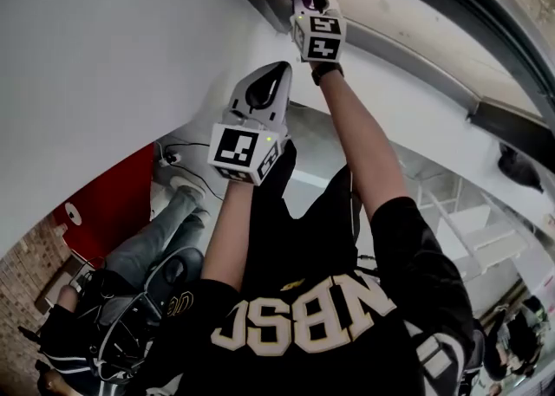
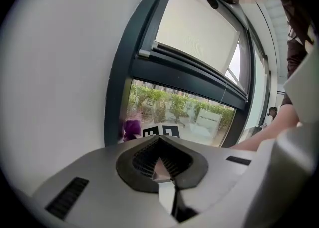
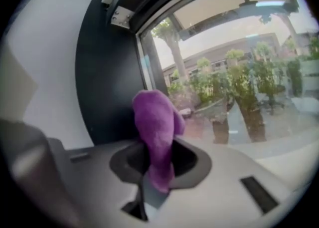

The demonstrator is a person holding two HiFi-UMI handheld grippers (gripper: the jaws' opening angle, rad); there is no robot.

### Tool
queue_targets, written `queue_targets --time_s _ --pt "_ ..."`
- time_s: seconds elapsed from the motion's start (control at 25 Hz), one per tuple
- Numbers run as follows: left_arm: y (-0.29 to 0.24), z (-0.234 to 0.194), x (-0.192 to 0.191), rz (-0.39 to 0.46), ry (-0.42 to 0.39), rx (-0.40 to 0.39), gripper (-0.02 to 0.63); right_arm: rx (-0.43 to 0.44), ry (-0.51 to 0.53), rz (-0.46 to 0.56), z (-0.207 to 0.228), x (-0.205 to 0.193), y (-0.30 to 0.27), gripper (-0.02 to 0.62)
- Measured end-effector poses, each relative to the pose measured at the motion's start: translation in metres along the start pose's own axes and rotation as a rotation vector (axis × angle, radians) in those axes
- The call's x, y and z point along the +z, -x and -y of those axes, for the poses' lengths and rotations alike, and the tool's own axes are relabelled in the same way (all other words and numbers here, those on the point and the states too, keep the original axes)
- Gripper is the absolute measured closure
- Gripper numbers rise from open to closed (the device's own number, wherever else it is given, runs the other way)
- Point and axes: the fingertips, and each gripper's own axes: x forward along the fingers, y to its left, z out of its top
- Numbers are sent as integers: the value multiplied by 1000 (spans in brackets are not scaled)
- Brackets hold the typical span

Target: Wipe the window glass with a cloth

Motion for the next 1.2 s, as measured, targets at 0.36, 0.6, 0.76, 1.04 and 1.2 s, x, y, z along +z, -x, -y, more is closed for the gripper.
queue_targets --time_s 0.36,0.6,0.76,1.04,1.2 --pt "-48 75 -16 -27 35 -109 583 -221 -65 -11 152 -22 104 505" --pt "-95 190 -46 -72 23 -246 583 -436 -138 7 300 -39 230 505" --pt "-120 268 -64 -83 24 -296 583 -586 -233 36 401 -49 316 505" --pt "-153 376 -88 -90 54 -388 583 -744 -303 54 531 -57 427 505" --pt "-159 414 -98 -119 28 -438 583 -792 -381 53 576 -64 463 505"
